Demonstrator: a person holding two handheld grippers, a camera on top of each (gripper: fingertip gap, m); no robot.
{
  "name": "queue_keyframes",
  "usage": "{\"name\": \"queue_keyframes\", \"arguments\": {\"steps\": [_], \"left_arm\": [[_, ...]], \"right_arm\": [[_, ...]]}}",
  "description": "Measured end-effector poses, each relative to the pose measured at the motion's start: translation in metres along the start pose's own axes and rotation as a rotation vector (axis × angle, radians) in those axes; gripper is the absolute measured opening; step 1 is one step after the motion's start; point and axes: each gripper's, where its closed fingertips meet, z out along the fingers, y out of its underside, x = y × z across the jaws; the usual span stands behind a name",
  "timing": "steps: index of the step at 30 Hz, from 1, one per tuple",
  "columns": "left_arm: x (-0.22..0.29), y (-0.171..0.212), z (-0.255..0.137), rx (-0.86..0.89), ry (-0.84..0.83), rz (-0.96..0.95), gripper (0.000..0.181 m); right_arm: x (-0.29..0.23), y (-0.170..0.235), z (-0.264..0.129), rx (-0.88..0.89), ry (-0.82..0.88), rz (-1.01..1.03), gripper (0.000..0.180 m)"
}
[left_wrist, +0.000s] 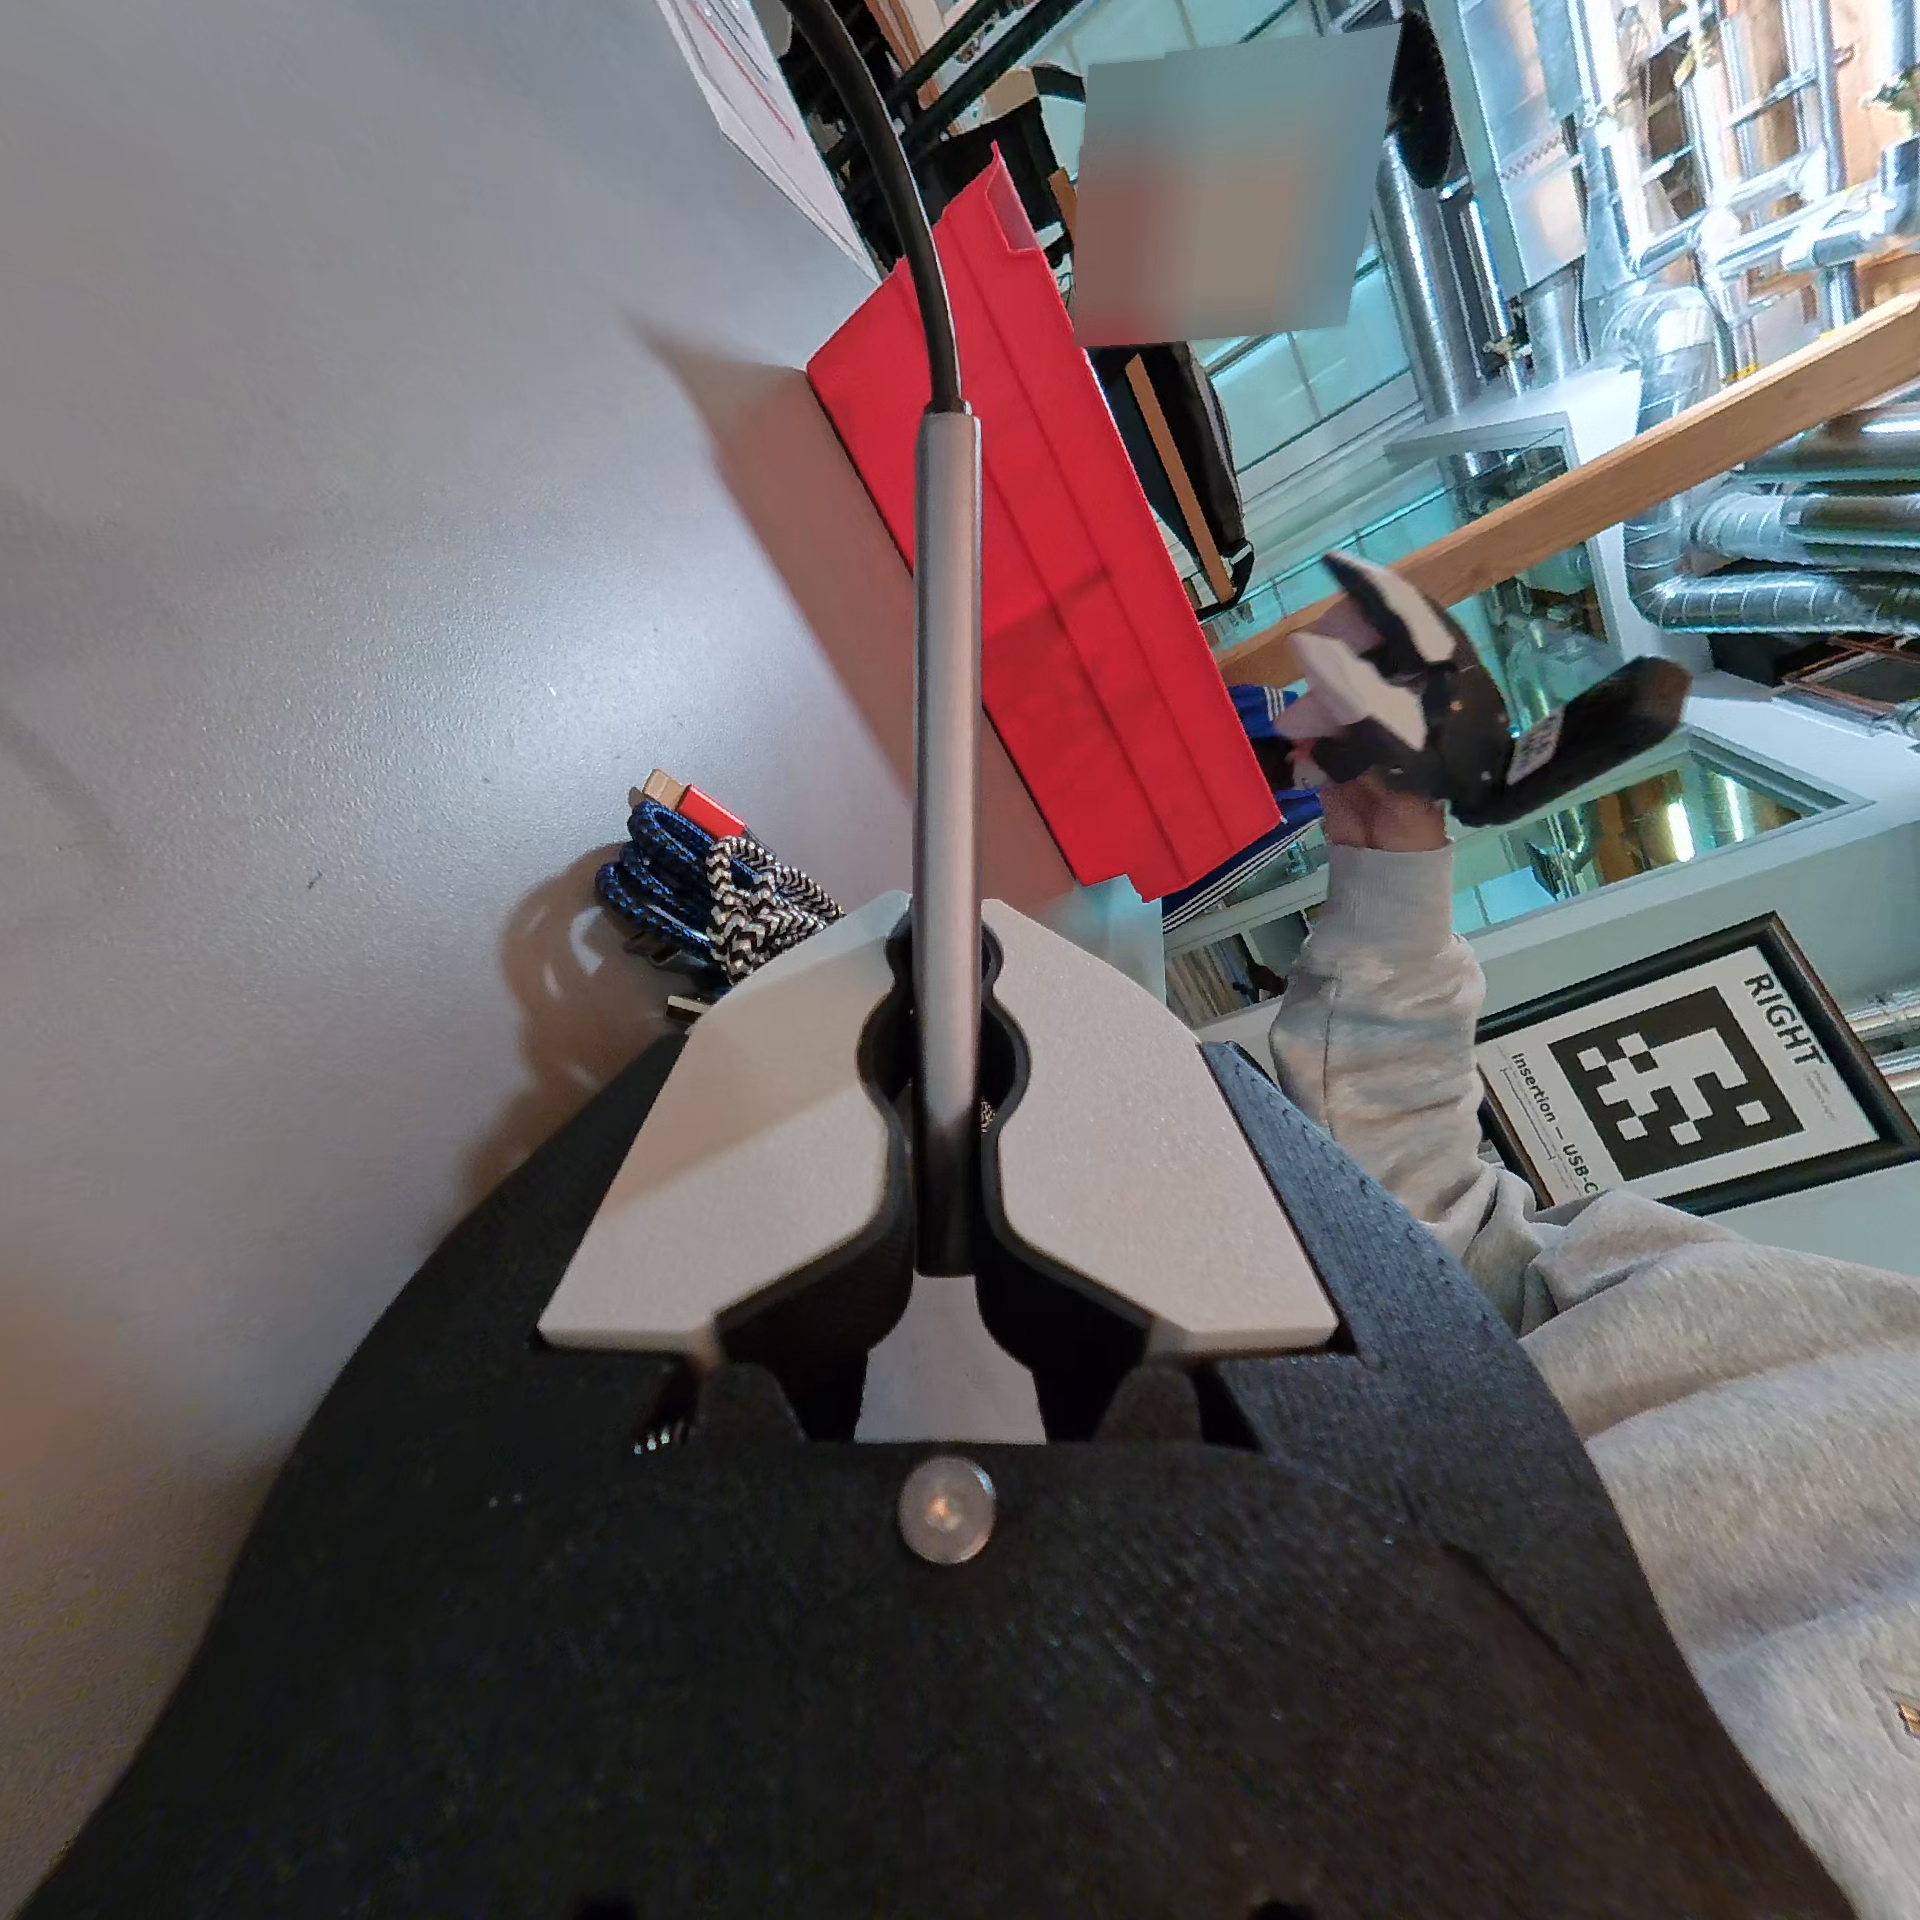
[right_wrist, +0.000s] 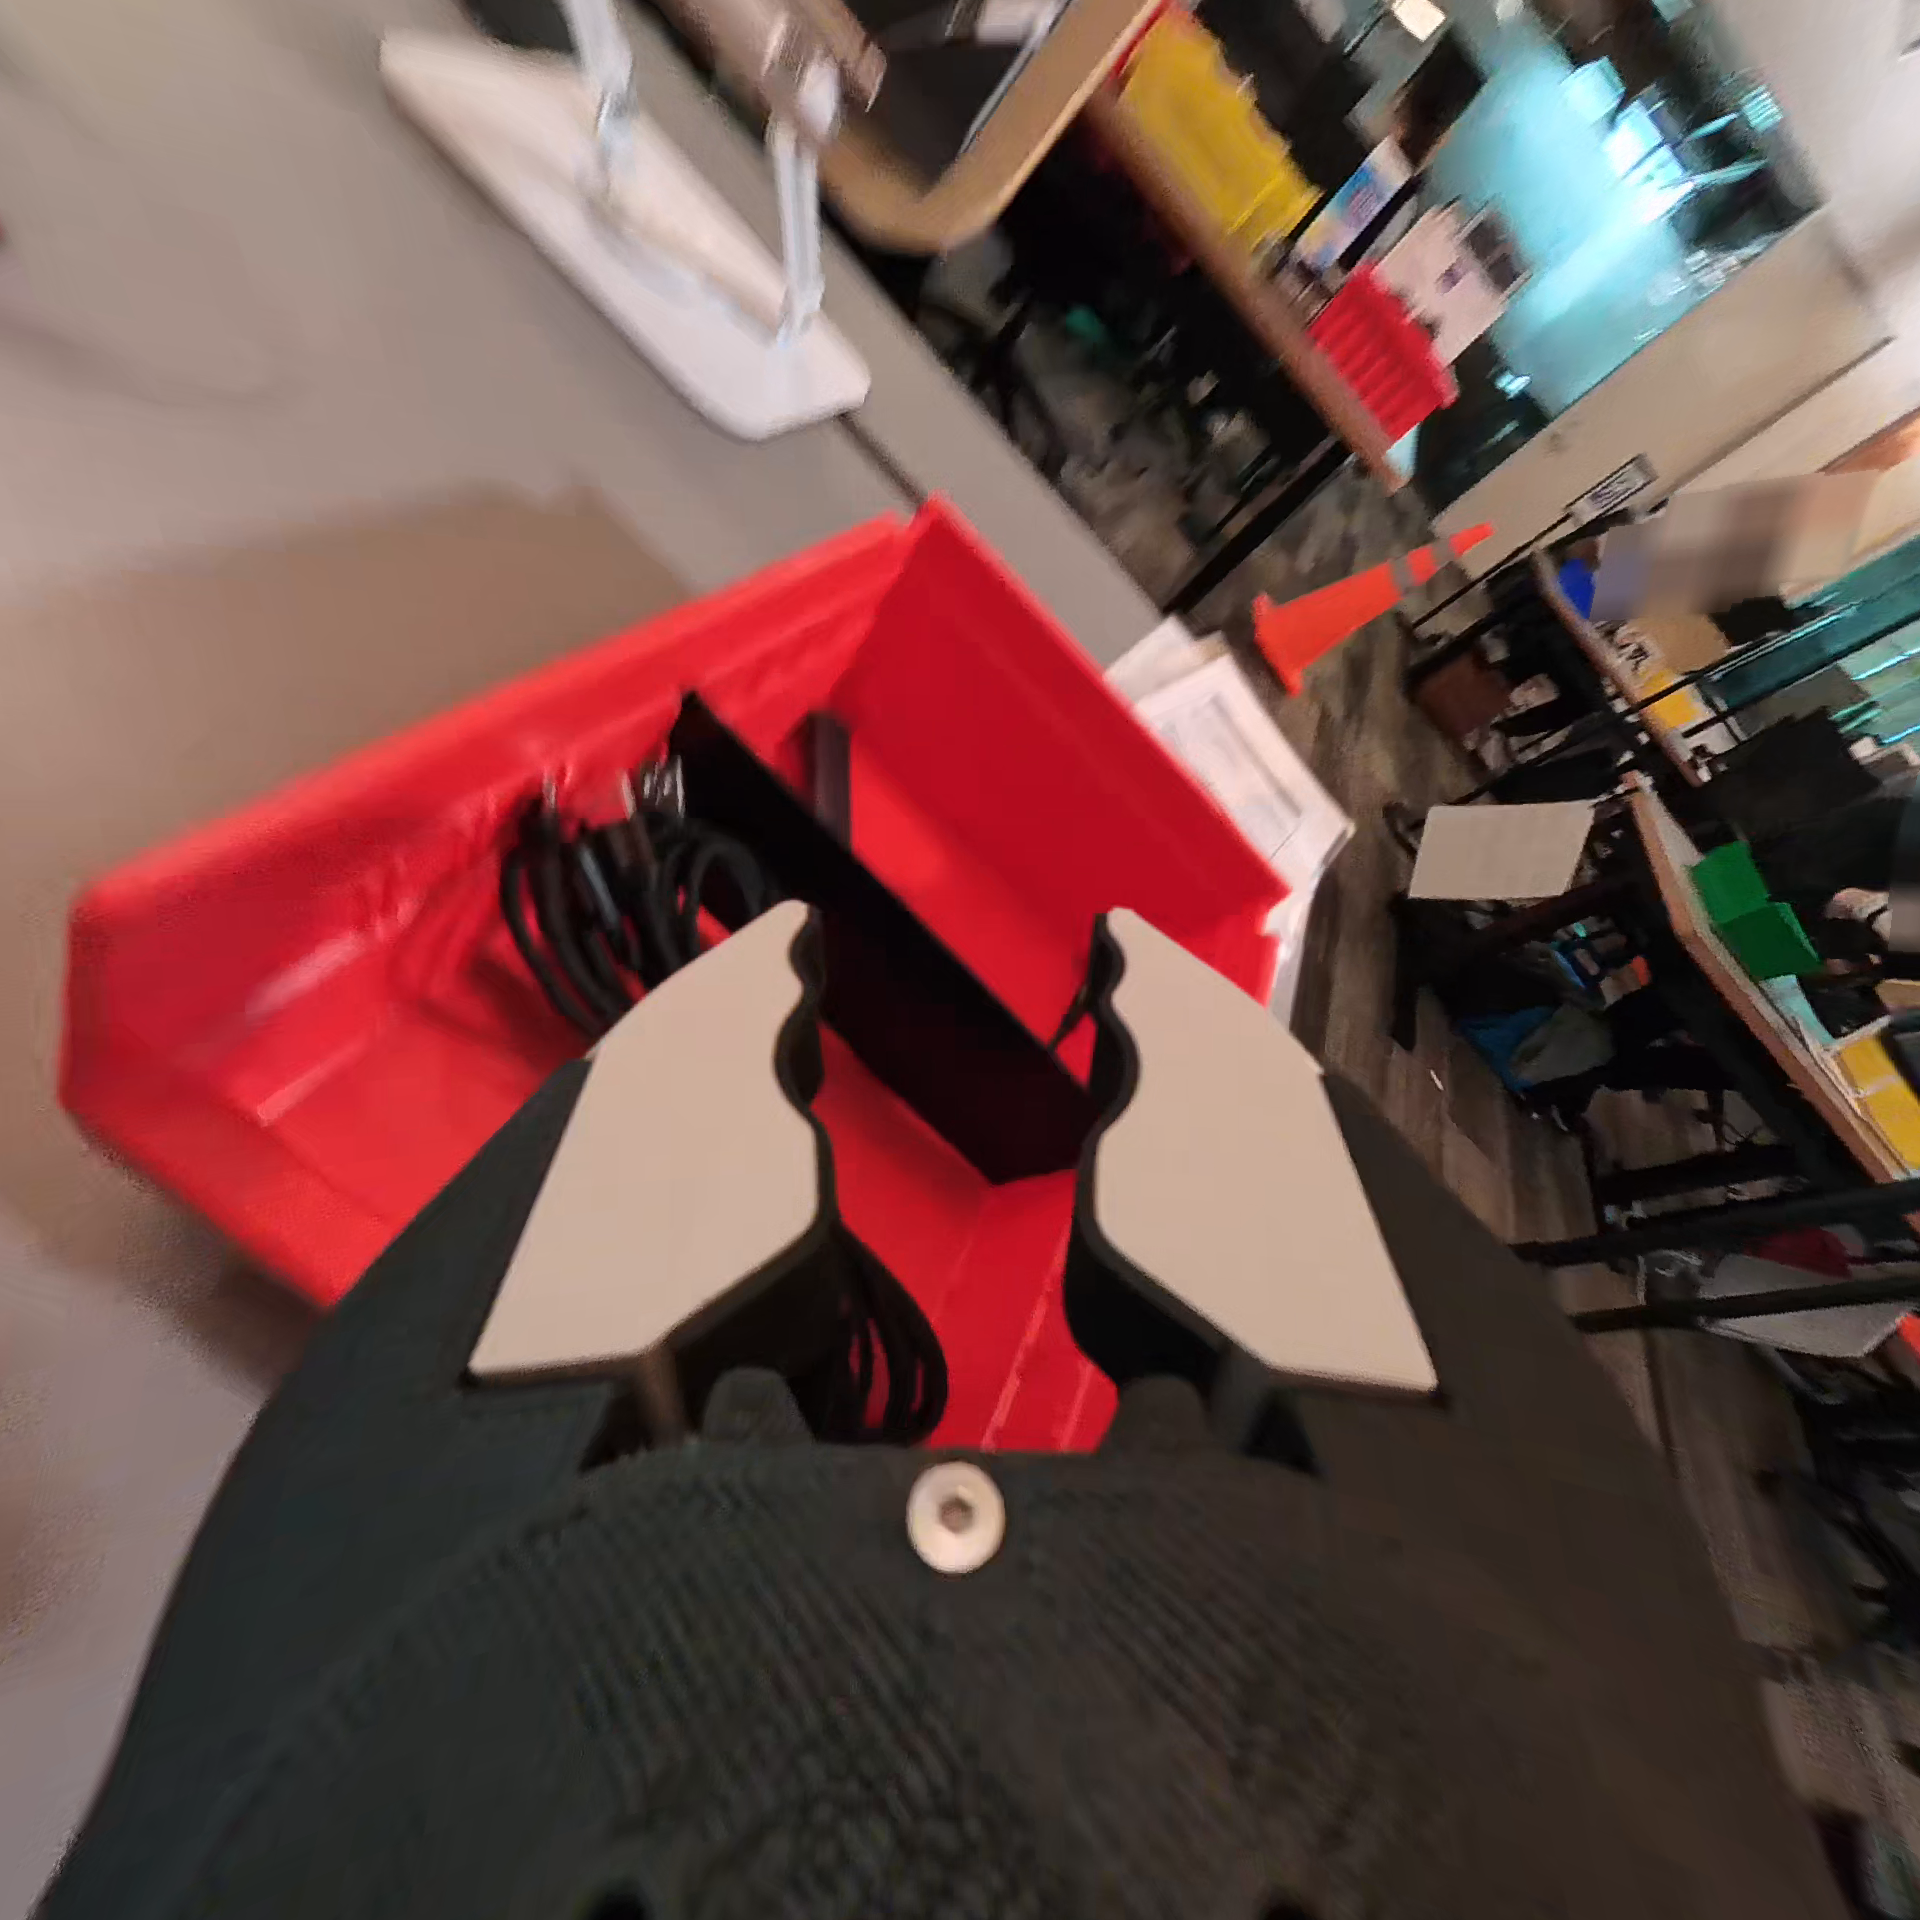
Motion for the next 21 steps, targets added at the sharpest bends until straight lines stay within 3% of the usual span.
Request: {"name": "queue_keyframes", "arguments": {"steps": [1,2,4,7,9,12,15,21], "left_arm": [[0.0,0.0,0.0,0.0,0.0,0.0,0.008],[0.0,0.0,0.0,0.0,0.0,0.0,0.007],[0.0,0.0,0.0,0.0,0.0,0.0,0.007],[0.0,0.0,0.0,-0.001,0.003,0.001,0.008],[0.002,0.001,0.001,-0.006,0.013,0.006,0.007],[0.008,0.006,0.004,-0.033,0.042,0.022,0.007],[0.02,0.015,0.01,-0.082,0.11,0.046,0.008],[0.048,0.04,0.027,-0.203,0.27,0.071,0.008]], "right_arm": [[0.008,-0.016,-0.004,0.056,0.043,0.044,0.059],[0.021,-0.034,-0.009,0.125,0.125,0.107,0.086],[0.027,-0.079,-0.019,0.311,0.172,0.281,0.109],[-0.022,-0.151,-0.028,0.627,-0.052,0.484,0.1],[-0.074,-0.18,-0.019,0.706,-0.237,0.571,0.089],[-0.166,-0.19,0.016,0.575,-0.485,0.659,0.078],[-0.236,-0.175,0.047,0.397,-0.594,0.668,0.069],[-0.282,-0.133,0.074,0.166,-0.577,0.35,0.044]]}}
